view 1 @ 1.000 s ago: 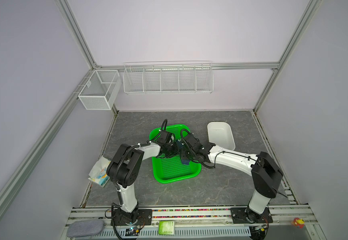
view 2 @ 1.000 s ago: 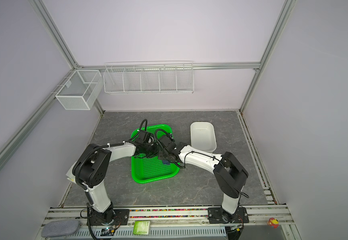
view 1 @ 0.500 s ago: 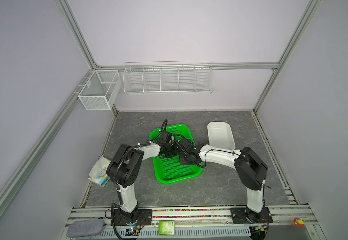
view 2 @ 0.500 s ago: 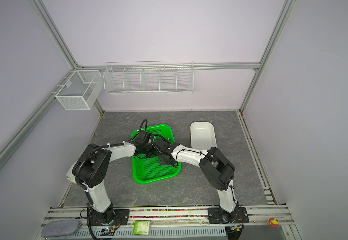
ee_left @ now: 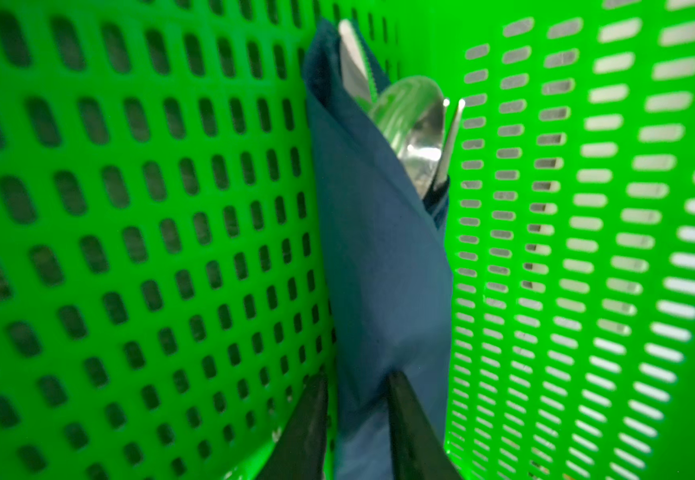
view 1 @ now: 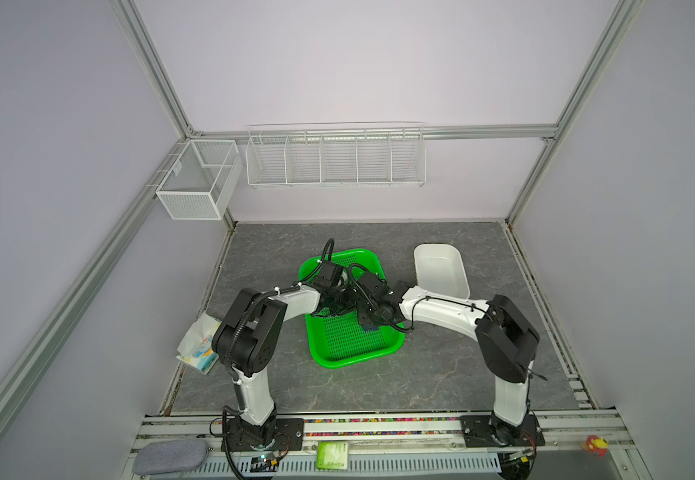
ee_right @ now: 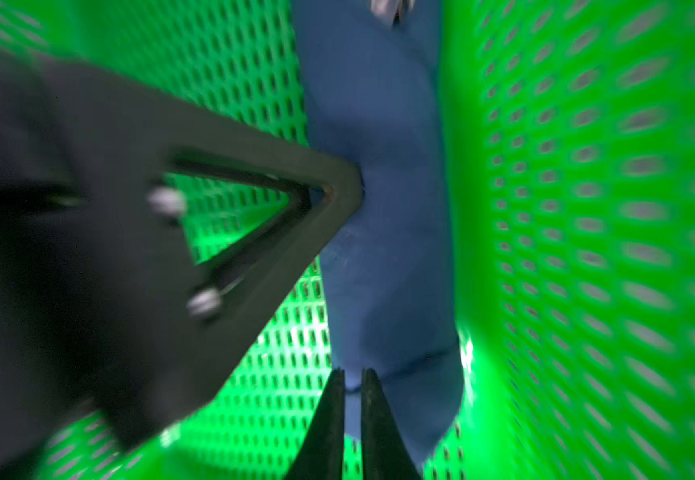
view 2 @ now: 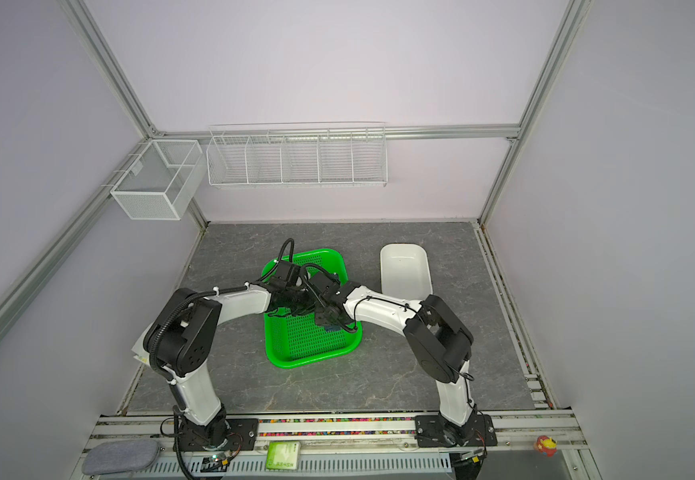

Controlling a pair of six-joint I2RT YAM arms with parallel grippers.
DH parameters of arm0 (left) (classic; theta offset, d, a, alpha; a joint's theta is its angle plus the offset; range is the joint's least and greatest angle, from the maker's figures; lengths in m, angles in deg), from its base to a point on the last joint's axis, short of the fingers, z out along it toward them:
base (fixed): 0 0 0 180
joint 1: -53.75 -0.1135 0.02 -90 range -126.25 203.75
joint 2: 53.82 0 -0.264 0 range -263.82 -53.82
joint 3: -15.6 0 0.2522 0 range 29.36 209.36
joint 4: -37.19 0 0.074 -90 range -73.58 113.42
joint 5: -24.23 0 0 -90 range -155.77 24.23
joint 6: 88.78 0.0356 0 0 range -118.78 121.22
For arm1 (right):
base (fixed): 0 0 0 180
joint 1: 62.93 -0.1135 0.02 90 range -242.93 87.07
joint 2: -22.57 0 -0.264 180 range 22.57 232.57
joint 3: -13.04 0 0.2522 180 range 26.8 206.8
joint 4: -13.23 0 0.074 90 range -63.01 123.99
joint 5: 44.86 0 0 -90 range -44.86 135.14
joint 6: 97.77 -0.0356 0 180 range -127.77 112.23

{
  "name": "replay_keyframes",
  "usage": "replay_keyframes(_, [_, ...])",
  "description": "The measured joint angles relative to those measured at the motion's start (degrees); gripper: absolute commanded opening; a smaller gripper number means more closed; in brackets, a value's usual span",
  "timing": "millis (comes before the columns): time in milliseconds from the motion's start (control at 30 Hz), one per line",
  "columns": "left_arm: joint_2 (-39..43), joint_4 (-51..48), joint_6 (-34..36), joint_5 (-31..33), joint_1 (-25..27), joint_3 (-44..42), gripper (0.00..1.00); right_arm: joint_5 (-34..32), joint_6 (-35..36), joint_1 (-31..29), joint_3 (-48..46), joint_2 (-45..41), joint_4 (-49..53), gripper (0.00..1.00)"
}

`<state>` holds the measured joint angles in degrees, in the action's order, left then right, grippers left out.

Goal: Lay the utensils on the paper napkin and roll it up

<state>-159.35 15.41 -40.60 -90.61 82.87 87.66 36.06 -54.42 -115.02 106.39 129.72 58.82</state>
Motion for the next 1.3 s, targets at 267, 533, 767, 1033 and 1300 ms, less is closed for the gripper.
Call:
replay_keyframes(267, [1.16, -0.92, 0.02, 0.15, 0.0, -0.15, 0.37, -5.09, -0.46, 3.26, -8.87, -18.84, -1.79, 0.2])
replay_keyframes(533, [4.46, -1.03, 0.02, -0.11, 0.0, -1.55, 0.46, -5.64, -1.81, 7.52, -18.86, -21.03, -1.86, 0.34])
replay_keyframes(767, [18.56, -1.18, 2.08, 2.45, 0.0, -4.52, 0.53, -9.6, -0.61, 10.12, -23.41, -32.61, -1.14, 0.6])
replay_keyframes(1033, [50.31, -2.97, 11.37, 26.08, -0.13, -15.21, 0.94, -34.34, 10.54, 12.92, -31.04, -61.53, -0.74, 0.97])
replay_keyframes(1300, [64.59, -1.03, 19.74, 52.65, -8.94, -26.05, 1.0, -44.83, 33.99, 26.56, -51.17, -66.82, -15.63, 0.99])
